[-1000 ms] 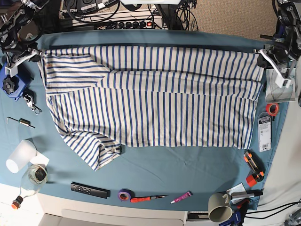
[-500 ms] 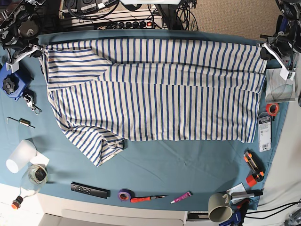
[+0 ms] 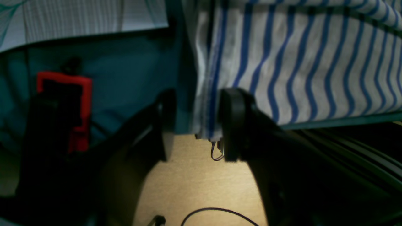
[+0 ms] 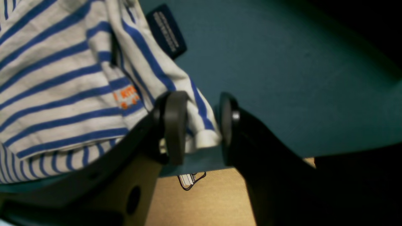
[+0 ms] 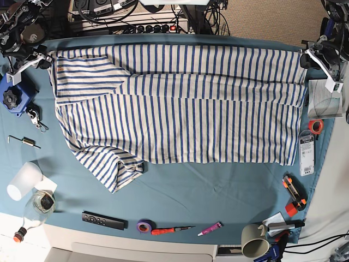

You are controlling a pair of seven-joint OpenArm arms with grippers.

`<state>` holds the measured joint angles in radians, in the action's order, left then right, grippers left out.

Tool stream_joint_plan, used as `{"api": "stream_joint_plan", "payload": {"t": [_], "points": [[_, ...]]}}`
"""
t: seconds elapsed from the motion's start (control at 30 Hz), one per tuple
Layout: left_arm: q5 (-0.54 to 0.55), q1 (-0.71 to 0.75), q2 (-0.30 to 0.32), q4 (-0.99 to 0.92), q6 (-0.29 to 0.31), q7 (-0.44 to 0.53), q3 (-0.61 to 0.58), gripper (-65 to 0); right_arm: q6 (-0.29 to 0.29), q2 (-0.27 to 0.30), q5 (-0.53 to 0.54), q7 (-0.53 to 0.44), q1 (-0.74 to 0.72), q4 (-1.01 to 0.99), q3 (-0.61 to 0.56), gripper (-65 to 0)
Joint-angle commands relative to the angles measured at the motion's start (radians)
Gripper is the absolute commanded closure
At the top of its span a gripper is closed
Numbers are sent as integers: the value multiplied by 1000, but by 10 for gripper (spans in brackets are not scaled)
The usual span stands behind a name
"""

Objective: Fold the T-shirt properly
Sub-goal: 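Drag the shirt by its folded edge toward the arms with both grippers, then release with the right gripper and reach it toward the crumpled sleeve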

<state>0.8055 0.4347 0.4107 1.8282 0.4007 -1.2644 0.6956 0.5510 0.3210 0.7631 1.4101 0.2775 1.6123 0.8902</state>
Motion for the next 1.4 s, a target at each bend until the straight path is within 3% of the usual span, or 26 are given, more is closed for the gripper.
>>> {"api": "stream_joint_plan", "payload": {"t": [0.0,0.23,0.4,0.6,0.7,0.93,1.1,1.23,1.37], "points": [[11,0,19,22,1,6,9,-250,5,34,31,-14,0,19,9,-185],[10,-3,19,133,1,32,9,-250,5,100,106,-14,-1,75,26,-185],[-23,-9,19,203,17,196,9,-250,6,127,108,-14,-32,132,46,-185],[-35,-67,17,204,15,226,9,-249,6,119,99,-126,-164,132,45,-185],[-34,-95,4,204,-12,226,7,-249,6,121,-5,-182,-236,131,16,-185],[-35,-138,-23,203,-14,226,-37,-249,-8,122,-217,-293,-382,25,-253,-185],[-89,-138,-42,203,-14,227,-97,-249,-102,122,-348,-420,-536,-127,-452,-185],[-105,-138,-48,203,-14,227,-150,-249,-111,122,-379,-465,-662,-268,-589,-185],[-175,-138,-48,203,-14,246,-204,-249,-194,122,-460,-541,-785,-440,-727,-185]]}}
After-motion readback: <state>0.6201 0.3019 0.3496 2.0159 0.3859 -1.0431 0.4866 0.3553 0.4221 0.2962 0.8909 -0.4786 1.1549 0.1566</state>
